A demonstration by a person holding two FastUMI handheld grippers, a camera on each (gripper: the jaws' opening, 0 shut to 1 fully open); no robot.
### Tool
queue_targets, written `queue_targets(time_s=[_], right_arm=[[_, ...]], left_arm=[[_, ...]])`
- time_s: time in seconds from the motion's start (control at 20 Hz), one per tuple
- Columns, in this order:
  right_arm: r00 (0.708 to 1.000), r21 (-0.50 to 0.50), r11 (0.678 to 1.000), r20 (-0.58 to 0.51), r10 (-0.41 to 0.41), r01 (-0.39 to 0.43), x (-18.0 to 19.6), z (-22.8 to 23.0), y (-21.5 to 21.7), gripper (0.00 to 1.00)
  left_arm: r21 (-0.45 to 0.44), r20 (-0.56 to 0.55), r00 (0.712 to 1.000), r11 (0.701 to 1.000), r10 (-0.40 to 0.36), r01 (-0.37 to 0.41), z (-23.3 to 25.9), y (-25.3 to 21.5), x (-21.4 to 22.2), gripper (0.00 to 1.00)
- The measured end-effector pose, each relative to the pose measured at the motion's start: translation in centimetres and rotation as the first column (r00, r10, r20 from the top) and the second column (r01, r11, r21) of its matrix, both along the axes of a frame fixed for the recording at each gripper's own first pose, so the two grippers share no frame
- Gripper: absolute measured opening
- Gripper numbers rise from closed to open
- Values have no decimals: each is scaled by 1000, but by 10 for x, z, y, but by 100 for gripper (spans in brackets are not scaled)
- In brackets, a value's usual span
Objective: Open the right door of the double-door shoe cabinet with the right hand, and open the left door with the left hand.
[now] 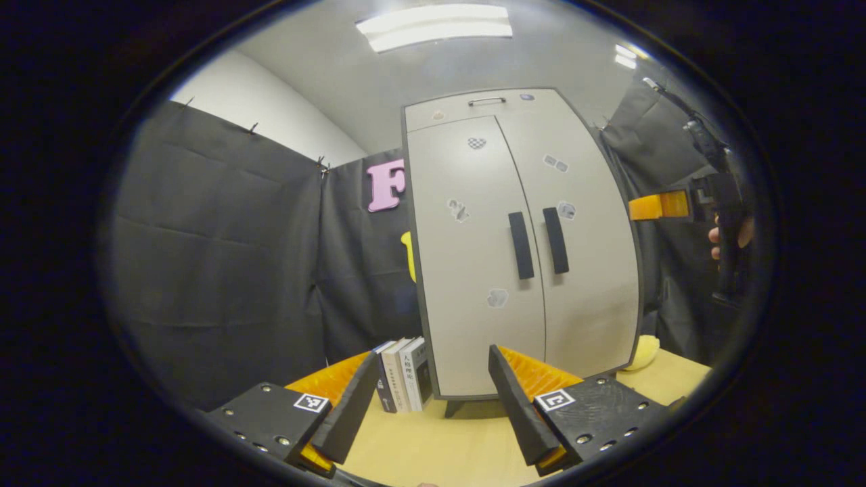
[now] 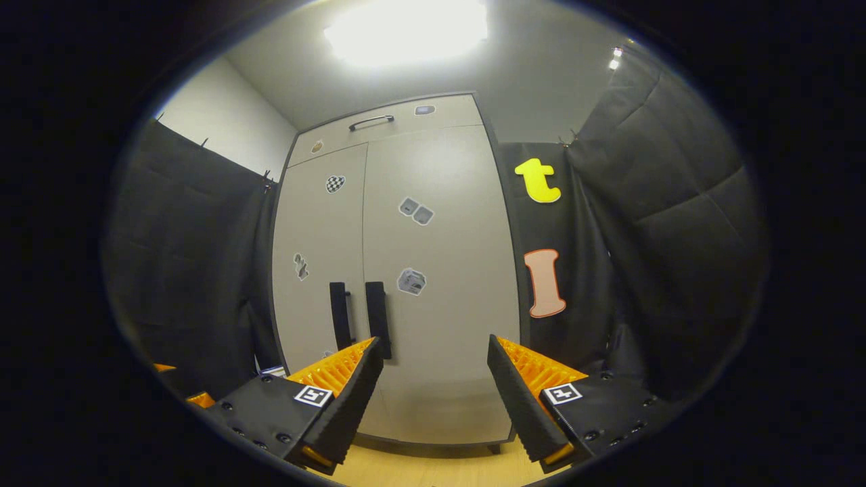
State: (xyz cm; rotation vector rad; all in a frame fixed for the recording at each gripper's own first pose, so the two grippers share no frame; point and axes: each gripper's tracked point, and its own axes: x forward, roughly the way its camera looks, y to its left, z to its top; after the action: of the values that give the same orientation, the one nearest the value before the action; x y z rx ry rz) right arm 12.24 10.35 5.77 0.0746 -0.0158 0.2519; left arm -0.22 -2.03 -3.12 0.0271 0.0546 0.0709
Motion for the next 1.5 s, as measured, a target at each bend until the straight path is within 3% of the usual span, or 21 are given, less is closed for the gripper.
queue_targets(time_s=[0.35,0.75,0.95,1.05,1.2,1.35,1.4,1.45,1.5], right_arm=[[999,-29,999,-27,19,-20,62,-11,53,98],[999,-53,998,-48,12,-15,121,-22,101,97],[999,-67,998,-53,7,-11,141,-26,119,88],[998,-71,997,-70,-1,-4,150,-29,125,88],[996,-92,995,-82,-46,38,156,-33,124,70],[993,-144,986,-68,-99,89,161,-34,117,42],[992,-139,985,-65,-107,97,167,-39,116,43],[992,-139,986,-74,-105,94,160,-34,117,34],[992,-127,988,-85,-97,86,161,-35,116,35]], left_arm=[[11,-7,1000,1000,20,-20,-12,27,41,94],[26,-34,998,998,58,-57,-34,63,48,94],[31,-64,995,996,82,-80,-45,79,52,94],[30,-55,993,994,103,-102,-43,90,50,94],[19,-43,991,992,128,-127,-41,101,52,94],[12,-35,989,989,145,-145,-38,109,51,94],[9,-35,989,989,147,-147,-39,109,50,94],[9,-34,988,989,148,-148,-38,110,50,94],[10,-33,988,989,148,-148,-37,111,48,94]])
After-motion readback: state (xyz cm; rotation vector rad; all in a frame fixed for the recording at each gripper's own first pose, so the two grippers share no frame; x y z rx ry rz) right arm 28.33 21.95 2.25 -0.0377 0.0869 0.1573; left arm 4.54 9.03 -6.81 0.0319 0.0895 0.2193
